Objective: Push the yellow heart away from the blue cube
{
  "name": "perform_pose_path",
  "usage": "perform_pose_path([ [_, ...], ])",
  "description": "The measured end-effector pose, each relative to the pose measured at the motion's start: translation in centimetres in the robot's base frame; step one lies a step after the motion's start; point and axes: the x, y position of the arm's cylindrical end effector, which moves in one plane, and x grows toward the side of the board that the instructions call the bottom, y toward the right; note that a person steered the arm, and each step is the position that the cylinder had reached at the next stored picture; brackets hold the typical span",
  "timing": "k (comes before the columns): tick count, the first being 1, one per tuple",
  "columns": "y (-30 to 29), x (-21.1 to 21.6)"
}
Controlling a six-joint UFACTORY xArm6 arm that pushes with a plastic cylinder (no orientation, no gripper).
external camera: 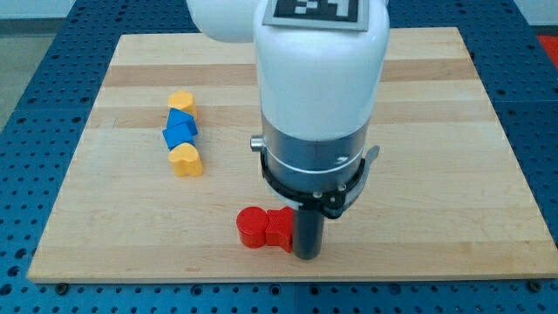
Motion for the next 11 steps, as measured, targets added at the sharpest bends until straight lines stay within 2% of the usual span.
perform_pose_path([
  [2,2.0,-8.2],
  [3,0.4,-10.1],
  [4,-5.4,-9.8],
  [6,-18.9,-5.6],
  [7,-24.7,-6.7],
  [8,-23.7,-9.6],
  [9,-19.9,-11.3],
  [11,-14.6,-12.2],
])
